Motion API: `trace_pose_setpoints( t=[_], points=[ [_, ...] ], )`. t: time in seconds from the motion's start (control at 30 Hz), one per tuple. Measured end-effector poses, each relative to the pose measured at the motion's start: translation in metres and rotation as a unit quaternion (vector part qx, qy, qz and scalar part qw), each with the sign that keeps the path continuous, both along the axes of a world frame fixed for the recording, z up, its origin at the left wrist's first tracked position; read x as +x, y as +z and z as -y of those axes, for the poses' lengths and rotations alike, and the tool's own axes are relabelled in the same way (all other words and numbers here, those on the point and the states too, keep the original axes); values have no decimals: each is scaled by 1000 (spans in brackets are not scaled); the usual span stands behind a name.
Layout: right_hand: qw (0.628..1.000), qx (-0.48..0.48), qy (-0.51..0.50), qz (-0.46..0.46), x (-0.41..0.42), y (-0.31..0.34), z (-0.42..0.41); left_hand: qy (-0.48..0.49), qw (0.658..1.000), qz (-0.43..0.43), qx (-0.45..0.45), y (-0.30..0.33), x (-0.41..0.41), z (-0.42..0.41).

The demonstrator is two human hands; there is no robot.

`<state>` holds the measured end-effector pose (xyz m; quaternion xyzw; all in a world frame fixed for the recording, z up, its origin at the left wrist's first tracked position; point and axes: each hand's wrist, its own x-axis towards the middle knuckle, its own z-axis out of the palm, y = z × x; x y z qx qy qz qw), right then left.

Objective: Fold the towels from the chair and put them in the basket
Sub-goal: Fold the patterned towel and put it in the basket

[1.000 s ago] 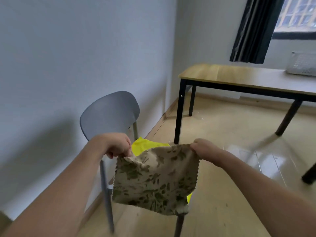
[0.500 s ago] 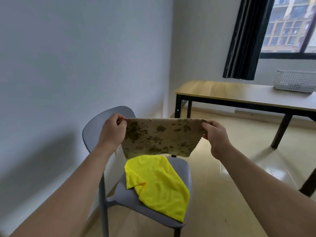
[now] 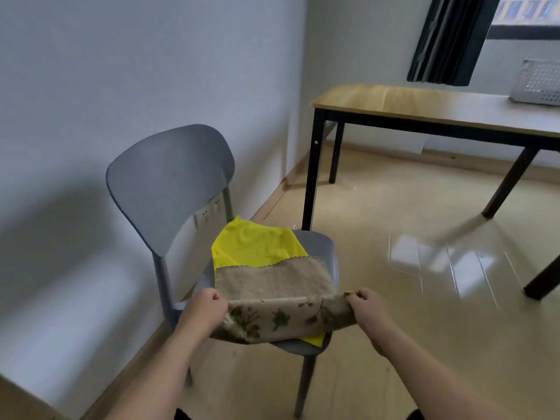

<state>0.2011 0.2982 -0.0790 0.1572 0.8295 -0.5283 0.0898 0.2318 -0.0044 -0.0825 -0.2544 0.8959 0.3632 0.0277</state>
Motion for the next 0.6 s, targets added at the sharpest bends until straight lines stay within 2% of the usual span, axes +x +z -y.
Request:
trace_pose_setpoints(
  t=[0.27, 0.6],
  points=[
    [996, -59, -45, -50, -82, -21, 25, 105, 986, -131, -18, -28, -62, -5],
    [997, -29, -46, -46, -136, -47, 35, 66, 987, -140, -49, -49, -105, 7]
  ],
)
